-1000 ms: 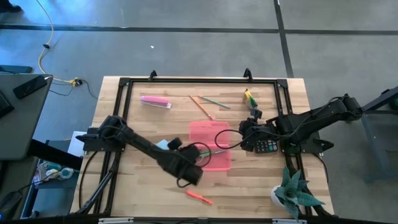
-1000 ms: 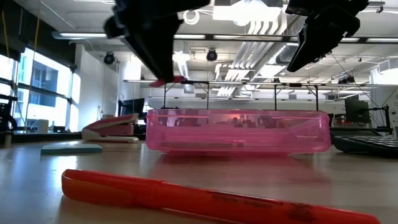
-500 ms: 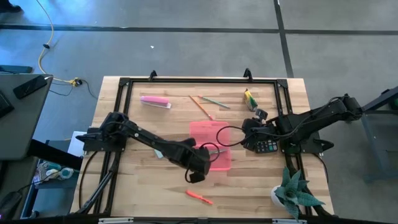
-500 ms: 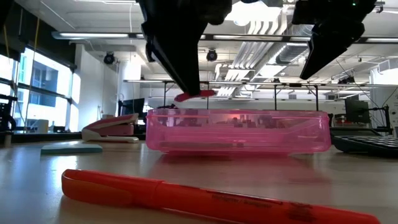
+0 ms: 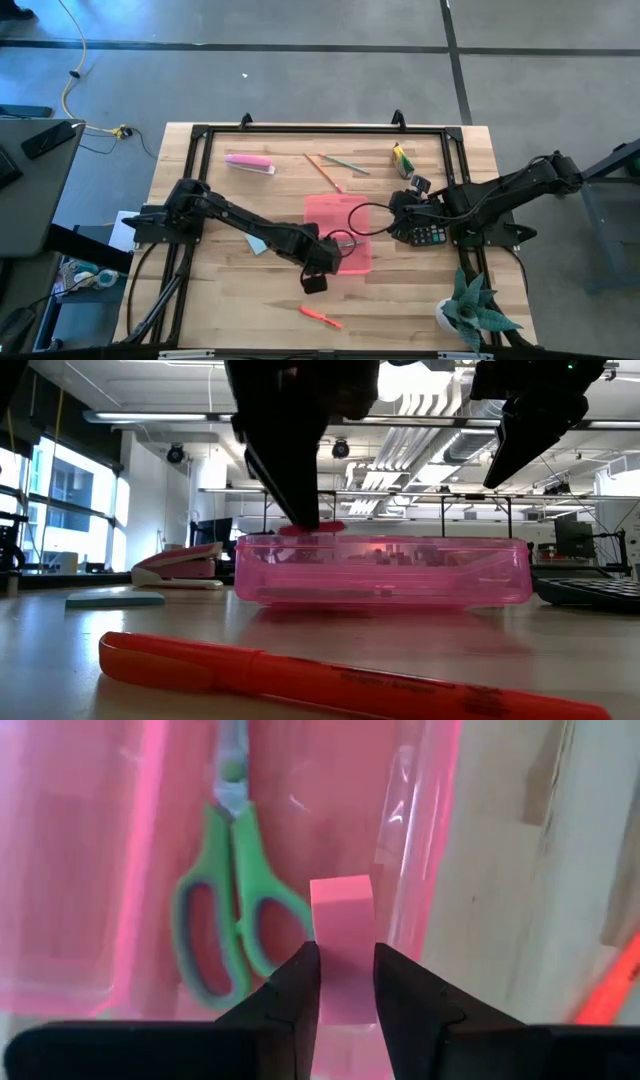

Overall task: Pack school essentials
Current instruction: Put the eraser into the supply box, then put the blue pencil into the supply box

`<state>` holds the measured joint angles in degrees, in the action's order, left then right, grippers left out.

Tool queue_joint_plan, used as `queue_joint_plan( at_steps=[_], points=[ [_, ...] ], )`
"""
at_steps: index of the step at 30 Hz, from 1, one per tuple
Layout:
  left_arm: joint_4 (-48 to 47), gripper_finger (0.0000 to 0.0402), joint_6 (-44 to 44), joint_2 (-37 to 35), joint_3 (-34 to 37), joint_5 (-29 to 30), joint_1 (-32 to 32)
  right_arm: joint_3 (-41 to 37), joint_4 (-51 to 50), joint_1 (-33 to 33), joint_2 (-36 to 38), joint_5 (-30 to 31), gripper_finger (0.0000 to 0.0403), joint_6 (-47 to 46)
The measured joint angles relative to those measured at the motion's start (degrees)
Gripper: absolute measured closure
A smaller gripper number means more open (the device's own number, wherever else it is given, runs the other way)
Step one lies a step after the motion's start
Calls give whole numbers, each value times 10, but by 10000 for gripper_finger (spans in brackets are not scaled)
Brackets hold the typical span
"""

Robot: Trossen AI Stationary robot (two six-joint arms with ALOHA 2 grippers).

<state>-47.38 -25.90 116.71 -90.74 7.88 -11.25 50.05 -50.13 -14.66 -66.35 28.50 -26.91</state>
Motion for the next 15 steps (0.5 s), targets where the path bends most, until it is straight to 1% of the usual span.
queue_joint_plan(
  at_steps=[2, 4, 6, 8, 15],
  points=[
    [-10, 308, 10, 5, 2, -5, 0, 0, 0, 0, 0, 0, 263, 0],
    [8, 299, 21, 16, -1, -10, 0, 0, -1, 0, 0, 0, 263, 1],
    [-7, 290, 27, 25, 2, -15, 0, 0, -3, 0, 0, 0, 263, 2],
    [9, 281, 27, 33, 0, -22, 0, 0, -6, 0, 0, 0, 263, 2],
    [7, 253, 27, 34, 0, -23, 5, 0, -7, 0, 0, 4, 263, 2]
  ],
)
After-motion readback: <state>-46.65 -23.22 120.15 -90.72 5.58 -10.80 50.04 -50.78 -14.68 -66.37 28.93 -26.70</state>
